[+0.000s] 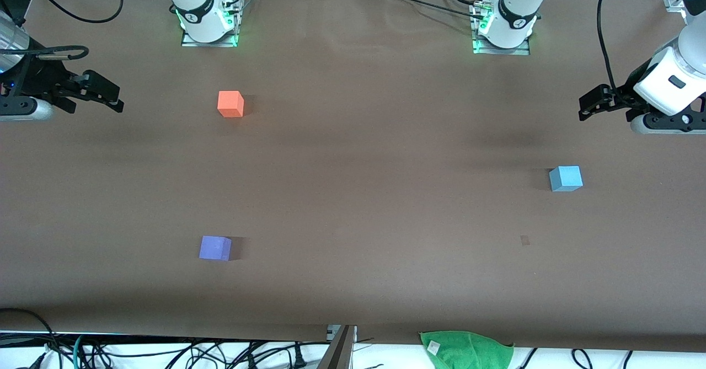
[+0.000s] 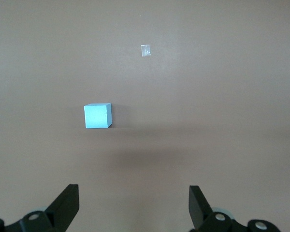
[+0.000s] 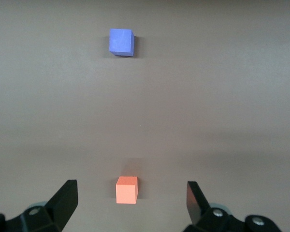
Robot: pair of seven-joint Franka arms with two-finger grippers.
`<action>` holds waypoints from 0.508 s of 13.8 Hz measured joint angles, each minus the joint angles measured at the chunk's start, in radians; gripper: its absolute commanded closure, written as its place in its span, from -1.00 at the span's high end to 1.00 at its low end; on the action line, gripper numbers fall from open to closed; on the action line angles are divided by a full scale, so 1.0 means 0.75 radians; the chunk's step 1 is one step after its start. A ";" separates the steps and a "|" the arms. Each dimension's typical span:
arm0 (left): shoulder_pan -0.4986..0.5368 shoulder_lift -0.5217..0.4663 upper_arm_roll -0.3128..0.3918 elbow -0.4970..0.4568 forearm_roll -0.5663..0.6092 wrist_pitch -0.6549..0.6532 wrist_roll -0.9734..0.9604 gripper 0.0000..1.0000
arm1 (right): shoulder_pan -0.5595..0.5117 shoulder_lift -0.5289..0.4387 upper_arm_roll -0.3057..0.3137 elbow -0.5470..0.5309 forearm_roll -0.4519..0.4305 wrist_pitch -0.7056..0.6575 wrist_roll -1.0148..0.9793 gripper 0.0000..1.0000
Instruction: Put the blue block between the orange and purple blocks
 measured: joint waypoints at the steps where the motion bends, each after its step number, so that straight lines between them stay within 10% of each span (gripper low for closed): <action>1: 0.001 0.000 0.000 0.000 0.000 0.000 0.000 1.00 | 0.000 0.000 0.000 0.000 0.000 0.000 0.000 0.99; 7: 0.012 0.009 0.004 0.000 0.000 -0.001 0.000 1.00 | 0.000 0.000 0.000 0.000 -0.001 0.000 0.000 0.99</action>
